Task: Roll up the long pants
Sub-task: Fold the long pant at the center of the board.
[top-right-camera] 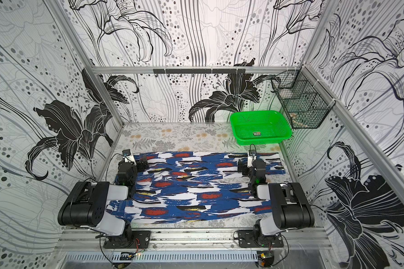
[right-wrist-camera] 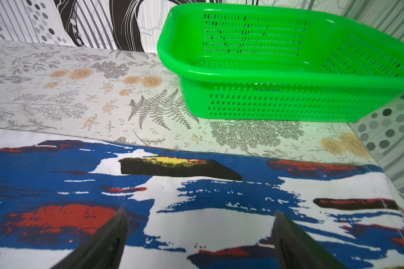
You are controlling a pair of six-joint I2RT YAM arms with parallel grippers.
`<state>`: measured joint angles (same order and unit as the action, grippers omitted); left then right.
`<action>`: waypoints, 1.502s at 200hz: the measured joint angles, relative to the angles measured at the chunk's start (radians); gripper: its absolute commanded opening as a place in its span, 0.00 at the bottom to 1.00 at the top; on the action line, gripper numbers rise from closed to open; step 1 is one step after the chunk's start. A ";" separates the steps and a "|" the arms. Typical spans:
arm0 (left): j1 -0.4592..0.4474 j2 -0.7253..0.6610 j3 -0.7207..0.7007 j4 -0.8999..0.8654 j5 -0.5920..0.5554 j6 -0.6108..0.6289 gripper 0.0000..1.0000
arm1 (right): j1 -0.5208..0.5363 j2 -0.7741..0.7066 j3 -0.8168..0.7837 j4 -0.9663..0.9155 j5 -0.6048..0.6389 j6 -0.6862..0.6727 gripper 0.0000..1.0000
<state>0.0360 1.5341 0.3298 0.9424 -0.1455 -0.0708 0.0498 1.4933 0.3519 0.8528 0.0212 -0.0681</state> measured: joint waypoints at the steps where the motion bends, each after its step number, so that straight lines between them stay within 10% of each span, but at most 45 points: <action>1: 0.000 0.000 0.000 0.000 0.000 0.000 1.00 | 0.000 0.000 0.000 0.000 0.000 0.000 1.00; 204: 0.018 -0.003 0.002 -0.027 0.007 -0.007 0.99 | 0.000 0.000 0.000 0.000 0.000 0.000 1.00; 258: -0.083 -0.321 0.235 -0.506 -0.126 -0.057 0.99 | 0.000 0.000 0.000 0.000 0.000 0.000 1.00; 300: -0.095 -0.591 0.480 -0.803 0.082 -0.298 1.00 | 0.000 0.000 0.000 0.000 0.000 0.000 1.00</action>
<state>-0.0593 0.9428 0.8093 0.1390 -0.0639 -0.3687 0.0498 1.4933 0.3519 0.8528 0.0208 -0.0681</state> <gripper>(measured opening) 0.995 0.997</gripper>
